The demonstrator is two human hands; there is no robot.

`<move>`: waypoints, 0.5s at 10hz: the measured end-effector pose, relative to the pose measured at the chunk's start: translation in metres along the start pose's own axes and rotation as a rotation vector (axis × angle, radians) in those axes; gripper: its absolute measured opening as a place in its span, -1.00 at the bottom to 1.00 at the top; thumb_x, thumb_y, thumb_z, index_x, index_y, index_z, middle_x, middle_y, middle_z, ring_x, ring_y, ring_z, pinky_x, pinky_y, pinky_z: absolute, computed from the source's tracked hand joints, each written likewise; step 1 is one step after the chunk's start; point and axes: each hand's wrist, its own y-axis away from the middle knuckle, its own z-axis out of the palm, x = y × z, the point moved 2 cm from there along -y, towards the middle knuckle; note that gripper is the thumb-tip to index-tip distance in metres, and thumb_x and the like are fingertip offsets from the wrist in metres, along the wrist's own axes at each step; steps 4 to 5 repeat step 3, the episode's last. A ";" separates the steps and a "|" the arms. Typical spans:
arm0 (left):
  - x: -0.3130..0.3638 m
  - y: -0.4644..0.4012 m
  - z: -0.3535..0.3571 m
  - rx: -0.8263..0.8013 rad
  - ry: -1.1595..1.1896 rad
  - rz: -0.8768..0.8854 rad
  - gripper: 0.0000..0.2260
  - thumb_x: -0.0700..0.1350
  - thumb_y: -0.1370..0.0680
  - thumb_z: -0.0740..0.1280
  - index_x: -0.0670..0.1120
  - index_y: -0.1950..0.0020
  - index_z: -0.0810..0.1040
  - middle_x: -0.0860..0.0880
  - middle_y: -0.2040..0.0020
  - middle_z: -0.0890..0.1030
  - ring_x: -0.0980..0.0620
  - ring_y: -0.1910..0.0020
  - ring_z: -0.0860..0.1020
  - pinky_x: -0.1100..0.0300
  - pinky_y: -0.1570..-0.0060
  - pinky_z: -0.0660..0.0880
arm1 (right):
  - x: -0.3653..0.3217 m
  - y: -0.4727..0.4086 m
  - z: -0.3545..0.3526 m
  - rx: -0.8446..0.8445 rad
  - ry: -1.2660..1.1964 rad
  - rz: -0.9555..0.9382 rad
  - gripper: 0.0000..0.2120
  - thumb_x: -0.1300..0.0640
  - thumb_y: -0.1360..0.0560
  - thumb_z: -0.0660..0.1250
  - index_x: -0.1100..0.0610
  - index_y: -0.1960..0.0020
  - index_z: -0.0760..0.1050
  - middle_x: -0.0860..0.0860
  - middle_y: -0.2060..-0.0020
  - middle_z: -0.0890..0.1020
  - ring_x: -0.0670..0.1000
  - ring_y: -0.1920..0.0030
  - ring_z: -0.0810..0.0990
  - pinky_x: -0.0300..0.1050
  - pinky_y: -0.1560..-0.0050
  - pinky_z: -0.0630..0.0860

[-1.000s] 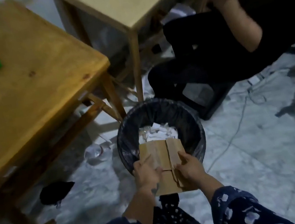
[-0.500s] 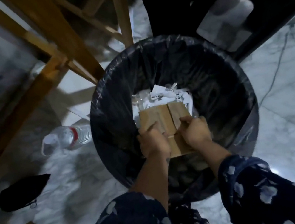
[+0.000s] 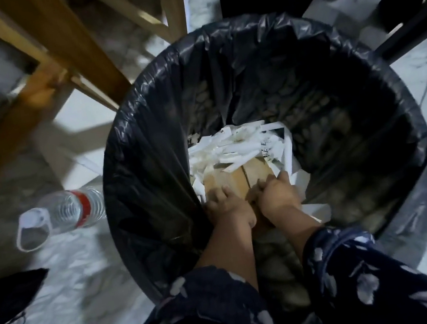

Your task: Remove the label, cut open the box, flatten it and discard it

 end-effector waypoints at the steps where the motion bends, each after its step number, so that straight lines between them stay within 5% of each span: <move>1: 0.001 0.039 -0.024 -0.013 0.070 0.038 -0.34 -0.16 -0.62 0.17 -0.17 -0.55 -0.20 -0.16 -0.58 -0.09 -0.20 -0.53 -0.01 -0.05 -0.47 0.04 | 0.001 0.028 -0.025 0.017 -0.016 0.020 -0.65 0.15 -0.58 0.08 0.13 -0.35 0.37 0.15 -0.29 0.44 0.21 -0.32 0.38 0.03 -0.27 0.37; 2: -0.002 0.082 -0.063 0.057 0.081 0.120 -0.34 -0.18 -0.61 0.16 -0.21 -0.54 -0.23 -0.15 -0.57 -0.18 -0.15 -0.55 -0.07 -0.04 -0.47 0.02 | 0.002 0.059 -0.067 0.071 -0.173 -0.037 -0.49 0.16 -0.57 0.11 -0.01 -0.51 0.19 0.23 -0.20 0.54 0.24 -0.24 0.48 0.00 -0.19 0.45; 3: -0.012 0.148 -0.093 0.261 0.164 0.363 -0.45 -0.12 -0.61 0.10 -0.12 -0.57 -0.03 -0.05 -0.59 -0.02 -0.07 -0.54 0.04 0.06 -0.47 0.06 | 0.005 0.110 -0.098 0.175 -0.252 -0.278 -0.46 0.16 -0.52 0.20 0.02 -0.49 0.24 0.20 -0.11 0.61 0.25 -0.14 0.54 0.02 -0.08 0.51; 5: -0.012 0.148 -0.093 0.261 0.164 0.363 -0.45 -0.12 -0.61 0.10 -0.12 -0.57 -0.03 -0.05 -0.59 -0.02 -0.07 -0.54 0.04 0.06 -0.47 0.06 | 0.005 0.110 -0.098 0.175 -0.252 -0.278 -0.46 0.16 -0.52 0.20 0.02 -0.49 0.24 0.20 -0.11 0.61 0.25 -0.14 0.54 0.02 -0.08 0.51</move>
